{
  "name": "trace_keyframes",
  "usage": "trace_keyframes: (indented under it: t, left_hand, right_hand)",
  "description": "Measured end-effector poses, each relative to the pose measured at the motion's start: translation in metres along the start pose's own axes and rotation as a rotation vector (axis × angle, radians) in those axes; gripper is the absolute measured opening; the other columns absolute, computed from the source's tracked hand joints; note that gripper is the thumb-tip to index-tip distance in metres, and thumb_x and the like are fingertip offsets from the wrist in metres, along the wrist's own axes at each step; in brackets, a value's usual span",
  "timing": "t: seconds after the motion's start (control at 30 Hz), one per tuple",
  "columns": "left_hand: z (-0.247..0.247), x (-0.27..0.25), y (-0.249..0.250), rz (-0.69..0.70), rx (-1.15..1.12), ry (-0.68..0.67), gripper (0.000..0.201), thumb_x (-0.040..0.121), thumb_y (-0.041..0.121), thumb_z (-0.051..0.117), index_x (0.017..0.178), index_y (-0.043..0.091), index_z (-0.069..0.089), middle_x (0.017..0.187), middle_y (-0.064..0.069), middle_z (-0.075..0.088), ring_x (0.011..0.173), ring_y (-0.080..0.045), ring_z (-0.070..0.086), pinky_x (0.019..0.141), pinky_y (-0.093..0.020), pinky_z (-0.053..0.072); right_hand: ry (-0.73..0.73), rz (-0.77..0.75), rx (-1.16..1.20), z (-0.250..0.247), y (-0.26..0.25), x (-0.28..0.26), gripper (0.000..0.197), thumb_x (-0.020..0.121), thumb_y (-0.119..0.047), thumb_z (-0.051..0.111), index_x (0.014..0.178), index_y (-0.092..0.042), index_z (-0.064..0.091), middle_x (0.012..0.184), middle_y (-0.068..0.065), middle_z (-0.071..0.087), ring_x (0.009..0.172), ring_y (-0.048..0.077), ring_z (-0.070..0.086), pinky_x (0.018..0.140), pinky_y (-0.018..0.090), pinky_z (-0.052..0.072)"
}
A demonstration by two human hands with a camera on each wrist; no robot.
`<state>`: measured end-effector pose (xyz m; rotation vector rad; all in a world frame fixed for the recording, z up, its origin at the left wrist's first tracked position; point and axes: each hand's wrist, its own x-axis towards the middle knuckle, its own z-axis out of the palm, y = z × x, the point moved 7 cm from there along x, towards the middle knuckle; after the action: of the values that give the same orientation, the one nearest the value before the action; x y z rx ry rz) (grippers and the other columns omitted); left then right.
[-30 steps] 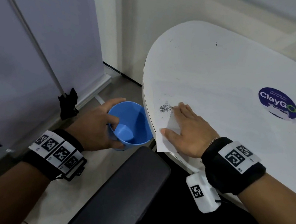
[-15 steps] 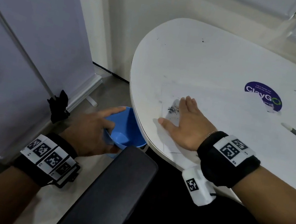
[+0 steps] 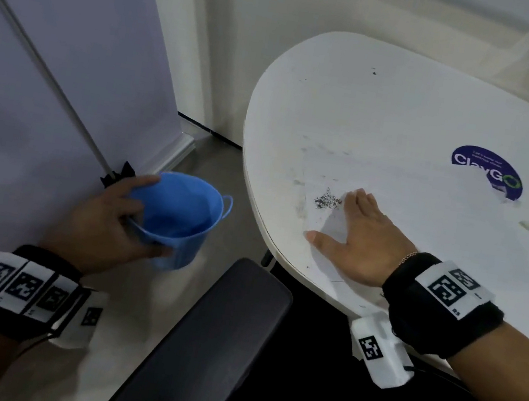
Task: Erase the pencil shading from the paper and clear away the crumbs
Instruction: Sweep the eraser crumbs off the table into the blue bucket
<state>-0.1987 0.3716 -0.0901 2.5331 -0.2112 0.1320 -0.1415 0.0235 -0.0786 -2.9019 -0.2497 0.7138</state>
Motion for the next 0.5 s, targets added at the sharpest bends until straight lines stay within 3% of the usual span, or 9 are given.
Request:
trace_keyframes:
  t: [0.03,0.1,0.2,0.3,0.33,0.43,0.5]
  left_hand:
    - [-0.008,0.002,-0.001,-0.027,0.017,0.014,0.055,0.048,0.058,0.092,0.06,0.023,0.052,0.145,0.003,0.053,0.096,-0.013,0.059,0.08,-0.036,0.051]
    - [-0.024,0.008,0.001,-0.029,0.041,0.069,0.062,0.047,0.064,0.089,0.06,0.016,0.053,0.145,0.002,0.054,0.096,-0.014,0.061,0.08,-0.037,0.052]
    - [-0.047,0.022,0.007,-0.035,-0.044,0.155,0.063,0.049,0.068,0.078,0.061,0.012,0.054,0.145,0.002,0.054,0.118,-0.014,0.059,0.091,-0.044,0.056]
    - [-0.068,0.047,0.031,0.008,-0.132,0.249,0.068,0.053,0.067,0.085,0.065,0.006,0.058,0.142,-0.002,0.055,0.125,-0.013,0.057,0.091,-0.03,0.057]
    - [-0.072,0.059,0.04,0.025,-0.164,0.284,0.067,0.054,0.066,0.085,0.065,0.006,0.057,0.141,-0.001,0.056,0.125,-0.01,0.057,0.09,-0.028,0.057]
    - [-0.069,0.105,0.067,0.019,-0.275,0.3,0.06,0.049,0.062,0.085,0.064,0.012,0.055,0.138,0.008,0.055,0.123,0.002,0.054,0.097,-0.041,0.055]
    - [-0.057,0.138,0.09,0.032,-0.285,0.27,0.054,0.048,0.058,0.088,0.061,0.02,0.051,0.137,0.009,0.055,0.121,-0.001,0.055,0.098,-0.037,0.052]
  right_hand:
    - [0.001,-0.006,0.001,0.0,-0.002,0.0,0.102,0.09,-0.075,0.034,0.157,-0.009,-0.007,0.165,0.008,-0.013,0.152,0.02,-0.012,0.124,0.039,0.005]
    - [0.0,-0.011,0.001,0.0,-0.007,0.0,0.102,0.09,-0.074,0.034,0.157,-0.009,-0.007,0.165,0.008,-0.014,0.152,0.019,-0.012,0.124,0.038,0.004]
    - [-0.009,-0.004,-0.007,-0.002,-0.011,0.0,0.102,0.09,-0.074,0.034,0.157,-0.009,-0.007,0.164,0.007,-0.014,0.152,0.019,-0.012,0.124,0.036,0.003]
    - [-0.016,0.008,-0.014,-0.004,-0.008,0.0,0.102,0.09,-0.075,0.034,0.157,-0.009,-0.006,0.165,0.006,-0.014,0.152,0.017,-0.012,0.124,0.035,0.003]
    - [-0.017,0.011,-0.012,-0.005,-0.007,0.001,0.102,0.09,-0.075,0.035,0.157,-0.009,-0.006,0.165,0.006,-0.014,0.152,0.017,-0.012,0.123,0.035,0.002]
    - [-0.012,0.018,-0.002,-0.007,-0.004,0.001,0.102,0.09,-0.074,0.036,0.156,-0.009,-0.006,0.165,0.006,-0.013,0.152,0.016,-0.011,0.122,0.034,0.002]
    - [-0.008,0.022,0.001,-0.008,-0.003,0.001,0.102,0.09,-0.074,0.037,0.156,-0.009,-0.005,0.165,0.006,-0.012,0.152,0.017,-0.011,0.122,0.034,0.002]
